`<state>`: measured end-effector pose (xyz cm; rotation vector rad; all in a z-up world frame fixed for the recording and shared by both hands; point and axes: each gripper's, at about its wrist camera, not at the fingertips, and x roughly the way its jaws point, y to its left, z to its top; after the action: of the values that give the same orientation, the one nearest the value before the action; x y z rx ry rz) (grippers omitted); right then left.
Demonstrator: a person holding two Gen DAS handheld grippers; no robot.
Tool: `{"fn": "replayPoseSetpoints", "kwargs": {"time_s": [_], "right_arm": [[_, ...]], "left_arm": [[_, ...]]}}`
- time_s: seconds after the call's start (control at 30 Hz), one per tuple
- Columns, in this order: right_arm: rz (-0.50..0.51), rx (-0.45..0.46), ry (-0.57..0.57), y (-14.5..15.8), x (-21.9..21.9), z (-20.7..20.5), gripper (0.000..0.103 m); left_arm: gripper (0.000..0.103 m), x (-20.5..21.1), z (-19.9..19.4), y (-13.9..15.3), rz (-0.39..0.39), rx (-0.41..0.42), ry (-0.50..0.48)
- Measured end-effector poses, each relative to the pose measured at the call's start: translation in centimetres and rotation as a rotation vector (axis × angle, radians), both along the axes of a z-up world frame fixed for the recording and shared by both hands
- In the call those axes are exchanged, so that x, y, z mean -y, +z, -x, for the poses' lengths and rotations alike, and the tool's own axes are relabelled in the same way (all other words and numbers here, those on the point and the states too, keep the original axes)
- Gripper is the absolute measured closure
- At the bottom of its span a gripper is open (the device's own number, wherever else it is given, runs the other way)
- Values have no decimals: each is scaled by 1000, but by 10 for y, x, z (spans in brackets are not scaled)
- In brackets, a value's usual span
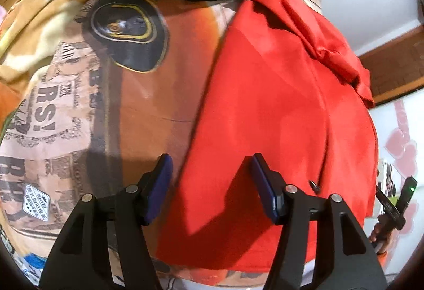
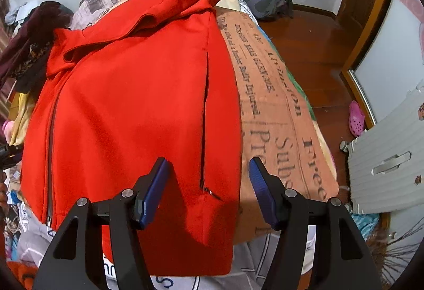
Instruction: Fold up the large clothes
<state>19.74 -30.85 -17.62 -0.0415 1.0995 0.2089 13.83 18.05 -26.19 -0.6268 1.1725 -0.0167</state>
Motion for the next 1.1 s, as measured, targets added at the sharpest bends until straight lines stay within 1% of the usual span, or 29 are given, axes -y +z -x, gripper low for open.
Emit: {"fn": "replayPoseSetpoints", "kwargs": {"time_s": [0.17,0.27,0.3,0.33,0.37,0.4,0.43,0.47,0.5,0.53,0.6,0.67,0.83,0.97,1.1], "right_arm": [[-22,21,-26,0,-1,-3,42],[-20,40,-42,1,-4,-7,51],[-16,42,-52,2,-4,-9,57],[-17,41,-59,2,-3,-10,62],[-21,39,-63,3,-2,-10,65],[-27,38,-64,4,0,-11,70],[-34,37,-63,6,2,-11,74],[-40,37,-61,7,3,-11,77],[-52,39,-57,9,5,-10,82],[-88,34,-42,11,5,-10,100],[-115,28,-25,14,4,-9,99],[-117,46,-4,19,1,-7,99],[-183,69,54,32,-10,-14,100],[-189,131,113,53,-23,-30,101],[-158,200,145,74,-34,-57,102]], "left_arm": [[43,11,-1,6,39,13,-32],[43,16,-7,7,47,24,-45],[44,15,-8,8,47,29,-49],[57,17,-9,11,46,42,-58],[74,21,-10,16,38,57,-77],[83,24,-12,19,27,65,-86],[96,26,-14,23,21,77,-93],[98,27,-17,25,22,88,-98],[98,29,-20,31,20,105,-103],[99,33,-24,36,12,119,-108],[99,39,-29,47,5,145,-125],[99,42,-33,57,12,176,-140],[99,53,-50,92,16,269,-173],[99,54,-65,119,9,346,-180],[100,47,-84,138,12,396,-173]]}}
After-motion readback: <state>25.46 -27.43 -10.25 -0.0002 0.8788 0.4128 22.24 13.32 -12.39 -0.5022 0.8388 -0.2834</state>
